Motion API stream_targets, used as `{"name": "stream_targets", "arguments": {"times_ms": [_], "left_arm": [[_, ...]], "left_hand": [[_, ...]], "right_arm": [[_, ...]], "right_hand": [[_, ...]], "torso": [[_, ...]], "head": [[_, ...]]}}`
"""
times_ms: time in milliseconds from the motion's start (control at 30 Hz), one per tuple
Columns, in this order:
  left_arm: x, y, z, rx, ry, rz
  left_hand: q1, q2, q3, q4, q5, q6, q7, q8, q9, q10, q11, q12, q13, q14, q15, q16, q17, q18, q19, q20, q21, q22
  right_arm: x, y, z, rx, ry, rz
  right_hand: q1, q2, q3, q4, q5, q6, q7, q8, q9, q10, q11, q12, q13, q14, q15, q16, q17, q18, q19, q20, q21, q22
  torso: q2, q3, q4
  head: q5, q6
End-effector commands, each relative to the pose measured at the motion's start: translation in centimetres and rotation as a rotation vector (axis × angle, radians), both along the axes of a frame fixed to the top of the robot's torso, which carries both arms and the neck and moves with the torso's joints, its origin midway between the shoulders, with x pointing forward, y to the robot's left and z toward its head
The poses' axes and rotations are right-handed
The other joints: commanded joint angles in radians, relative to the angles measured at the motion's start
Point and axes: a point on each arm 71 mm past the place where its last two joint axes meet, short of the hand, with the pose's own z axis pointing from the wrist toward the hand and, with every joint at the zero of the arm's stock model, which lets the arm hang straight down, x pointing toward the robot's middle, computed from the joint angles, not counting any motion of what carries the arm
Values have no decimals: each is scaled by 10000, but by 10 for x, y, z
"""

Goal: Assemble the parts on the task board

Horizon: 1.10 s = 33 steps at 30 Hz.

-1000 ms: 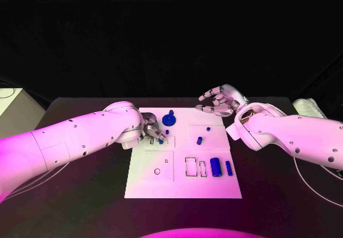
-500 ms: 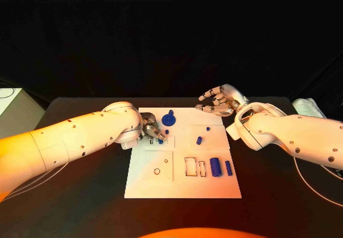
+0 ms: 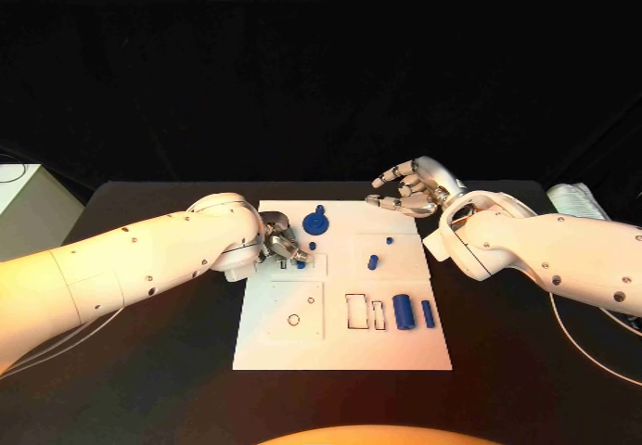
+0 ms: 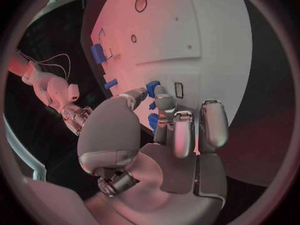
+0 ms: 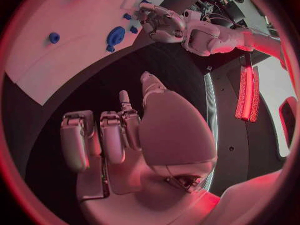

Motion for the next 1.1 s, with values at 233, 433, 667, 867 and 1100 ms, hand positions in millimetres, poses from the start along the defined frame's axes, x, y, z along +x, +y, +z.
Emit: {"name": "stream_targets", "arguments": {"times_ms": [233,433,667,867,1100], "left_arm": [[-1,4,5,-108,-251,44],[-1,8,13,-254,-392,108],[0,9,27,-672,-564,227],[8,17,47,-1155,-741,512],[30,32,65,-1127,-1046,1019]], "left_hand": [[-139,50,-376,218,-623,55,4,81,61,-54,-12,0,-92,1059,-40,33,2635,-132,73,2,-27,14],[-148,53,-425,219,-680,56,3,88,69,-65,-11,-18,-125,1059,-40,33,2635,-135,83,3,-21,28],[-108,46,-539,211,-739,-42,27,57,74,-187,6,-164,-334,1052,-33,23,2614,-117,25,6,-62,-48],[101,134,-815,216,-682,-468,217,-191,7,-837,172,-849,-1250,877,93,-247,2095,-14,-359,103,-342,-532],[537,303,-926,209,-583,-1112,639,-1261,-624,-1062,520,-893,-1425,815,395,-327,1947,35,-553,379,-497,-750]], "right_arm": [[0,1,0,-88,-59,166],[0,1,-1,-95,-60,140],[1,-1,-1,-77,-37,96],[2,-2,-2,-81,-23,56],[2,-2,-2,-94,-5,31]], "right_hand": [[-102,-5,8,14,-40,-80,-23,56,12,-96,-24,-73,1490,923,-67,-59,2192,-9,802,-44,-87,2287],[-115,7,11,15,-28,-86,-23,61,12,-114,-24,-94,1471,917,-67,-68,2172,-2,789,-45,-113,2270],[-115,7,11,15,-28,-86,-23,61,12,-114,-24,-94,1471,917,-67,-68,2172,-2,789,-45,-113,2270],[-115,7,11,15,-28,-86,-23,61,12,-114,-24,-94,1471,917,-67,-68,2172,-2,789,-45,-113,2270],[-115,7,11,15,-28,-86,-23,61,12,-114,-24,-94,1471,917,-67,-68,2172,-2,789,-45,-113,2270]], "torso": [[-11,11,1],[-16,17,6],[-15,14,-2],[0,12,-3],[18,13,1]], "head": [[4,11],[-1,39],[21,90],[29,149],[50,230]]}}
